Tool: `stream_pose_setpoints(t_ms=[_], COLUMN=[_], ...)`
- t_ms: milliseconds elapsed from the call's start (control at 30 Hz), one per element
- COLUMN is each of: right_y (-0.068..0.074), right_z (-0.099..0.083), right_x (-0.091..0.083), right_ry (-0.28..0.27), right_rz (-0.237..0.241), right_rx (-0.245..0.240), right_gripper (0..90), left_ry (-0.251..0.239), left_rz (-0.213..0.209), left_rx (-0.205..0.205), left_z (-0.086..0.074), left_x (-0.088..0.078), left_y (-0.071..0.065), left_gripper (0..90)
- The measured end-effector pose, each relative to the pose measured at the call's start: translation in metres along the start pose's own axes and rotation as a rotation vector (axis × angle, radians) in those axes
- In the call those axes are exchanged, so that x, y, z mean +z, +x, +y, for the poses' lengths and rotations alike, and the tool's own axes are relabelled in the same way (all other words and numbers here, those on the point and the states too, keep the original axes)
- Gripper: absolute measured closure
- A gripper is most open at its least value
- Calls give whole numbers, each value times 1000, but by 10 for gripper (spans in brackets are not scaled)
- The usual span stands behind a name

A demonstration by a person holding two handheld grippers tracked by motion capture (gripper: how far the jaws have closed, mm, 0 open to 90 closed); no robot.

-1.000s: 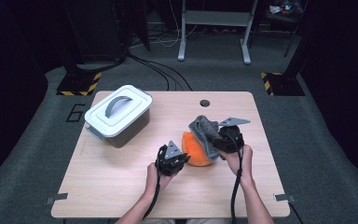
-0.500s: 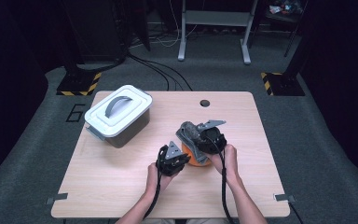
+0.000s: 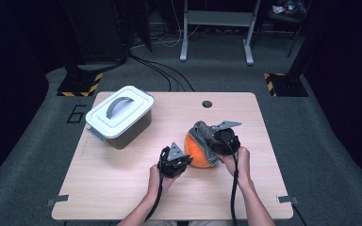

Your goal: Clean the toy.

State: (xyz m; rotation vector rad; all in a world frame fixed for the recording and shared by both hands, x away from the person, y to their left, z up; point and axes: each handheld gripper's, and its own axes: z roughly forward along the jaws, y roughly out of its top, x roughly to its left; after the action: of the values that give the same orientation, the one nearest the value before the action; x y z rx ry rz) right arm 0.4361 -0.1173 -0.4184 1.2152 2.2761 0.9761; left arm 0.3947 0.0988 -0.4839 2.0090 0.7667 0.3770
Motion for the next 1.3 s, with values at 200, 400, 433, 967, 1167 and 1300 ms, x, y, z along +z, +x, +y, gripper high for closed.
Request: stream_pose_setpoints(t_ms=[200, 400, 433, 967, 1167, 1300], right_y=[-23, -43, -46, -67, -69, -62], right_z=[-13, -27, -28, -51, -52, -43], right_x=[0, 7, 7, 23, 10, -8], right_ry=[10, 28, 29, 94, 48, -2], right_rz=[-18, -2, -1, -36, -52, -56], right_rx=[63, 140, 148, 222, 212, 193], right_gripper=[734, 733, 733, 733, 733, 733], left_ry=[-2, -6, -6, -9, -9, -7], left_rz=[2, 3, 3, 6, 9, 5], left_rx=[0, 3, 3, -2, -3, -6], left_z=[0, 0, 0, 1, 2, 3], left_x=[0, 1, 1, 1, 0, 0], left_y=[0, -1, -1, -1, 0, 1], left_gripper=[826, 826, 826, 826, 825, 826])
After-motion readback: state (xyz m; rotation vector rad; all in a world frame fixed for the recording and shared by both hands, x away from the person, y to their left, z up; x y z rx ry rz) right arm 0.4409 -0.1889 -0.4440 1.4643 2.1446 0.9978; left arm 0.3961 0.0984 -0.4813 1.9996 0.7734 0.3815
